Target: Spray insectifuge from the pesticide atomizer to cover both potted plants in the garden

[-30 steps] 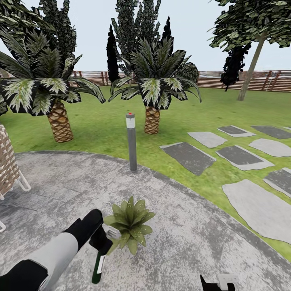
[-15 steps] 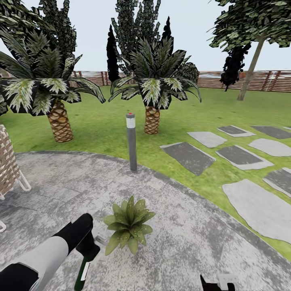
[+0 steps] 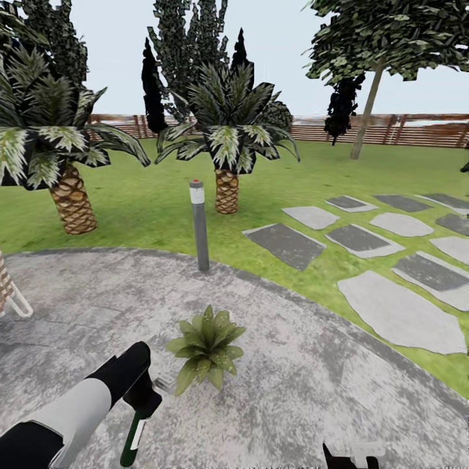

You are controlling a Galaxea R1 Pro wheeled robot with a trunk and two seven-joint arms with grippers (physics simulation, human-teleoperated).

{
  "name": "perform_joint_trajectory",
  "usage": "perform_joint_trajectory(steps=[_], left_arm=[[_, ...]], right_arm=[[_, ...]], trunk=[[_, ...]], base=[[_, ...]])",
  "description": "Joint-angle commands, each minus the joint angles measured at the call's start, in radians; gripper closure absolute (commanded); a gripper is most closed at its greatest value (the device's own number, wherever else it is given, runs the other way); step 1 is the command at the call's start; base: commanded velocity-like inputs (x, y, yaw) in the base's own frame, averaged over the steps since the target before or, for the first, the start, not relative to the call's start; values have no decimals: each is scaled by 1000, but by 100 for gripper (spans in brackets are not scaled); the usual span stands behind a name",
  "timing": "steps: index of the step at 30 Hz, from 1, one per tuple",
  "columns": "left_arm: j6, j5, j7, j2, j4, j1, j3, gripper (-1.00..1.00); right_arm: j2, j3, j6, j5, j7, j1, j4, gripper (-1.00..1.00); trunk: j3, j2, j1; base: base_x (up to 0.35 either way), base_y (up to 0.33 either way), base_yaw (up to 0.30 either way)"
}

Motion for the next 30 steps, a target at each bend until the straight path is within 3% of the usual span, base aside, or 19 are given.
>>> perform_joint_trajectory(steps=[1,9,18,24,30], left_arm=[[2,-9,-10,1,-2,-2,-3,100],[6,-6,-10,-6,-16,-10,-1,100],[7,0,-15,-47,-16,-51,2,100],[-1,-5,-15,-43,2,-41,0,100],[-5,-8,-13,-31,62,-39,-4,100]], right_arm=[[1,-9,-4,4,8,-1,0,-100],[1,-9,-4,4,8,-1,0,-100],[1,-9,-4,4,8,-1,0,-100],[1,-9,-4,4,8,-1,0,-100],[1,-9,-4,4,8,-1,0,-100]], trunk=[[-1,0,0],[-1,0,0],[-1,0,0],[-1,0,0],[-1,0,0]], base=[[-58,311,-85],[-8,189,-12],[0,3,0],[0,0,-19],[0,0,-259]])
